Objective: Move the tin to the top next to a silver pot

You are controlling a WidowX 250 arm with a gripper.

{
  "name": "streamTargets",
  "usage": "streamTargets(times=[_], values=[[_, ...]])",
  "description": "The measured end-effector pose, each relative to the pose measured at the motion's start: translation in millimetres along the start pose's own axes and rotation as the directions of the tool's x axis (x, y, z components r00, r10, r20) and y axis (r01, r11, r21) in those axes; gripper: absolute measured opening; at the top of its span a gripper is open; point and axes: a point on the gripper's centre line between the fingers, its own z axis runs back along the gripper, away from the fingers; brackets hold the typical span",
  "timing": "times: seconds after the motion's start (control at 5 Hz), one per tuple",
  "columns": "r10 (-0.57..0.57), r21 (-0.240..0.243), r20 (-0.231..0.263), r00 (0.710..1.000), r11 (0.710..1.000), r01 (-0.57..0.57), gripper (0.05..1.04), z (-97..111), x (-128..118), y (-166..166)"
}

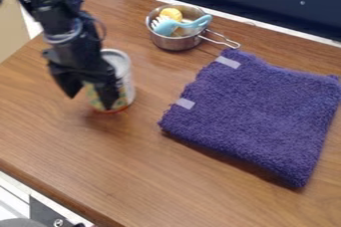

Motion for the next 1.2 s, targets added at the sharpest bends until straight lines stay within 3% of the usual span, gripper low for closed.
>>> streamTargets(times=[0.4, 1.0, 1.2], values=[[0.042, 0.017, 0.057, 0.998, 0.999, -0.043, 1.000, -4.3, 30.3, -15.4], [0.080, 0.062, 0.125, 0.989, 0.994, -0.088, 1.000, -10.2, 60.1, -13.5], [0.072, 0.063, 0.121, 0.990, 0.995, -0.080, 1.000, -10.2, 61.2, -15.2]])
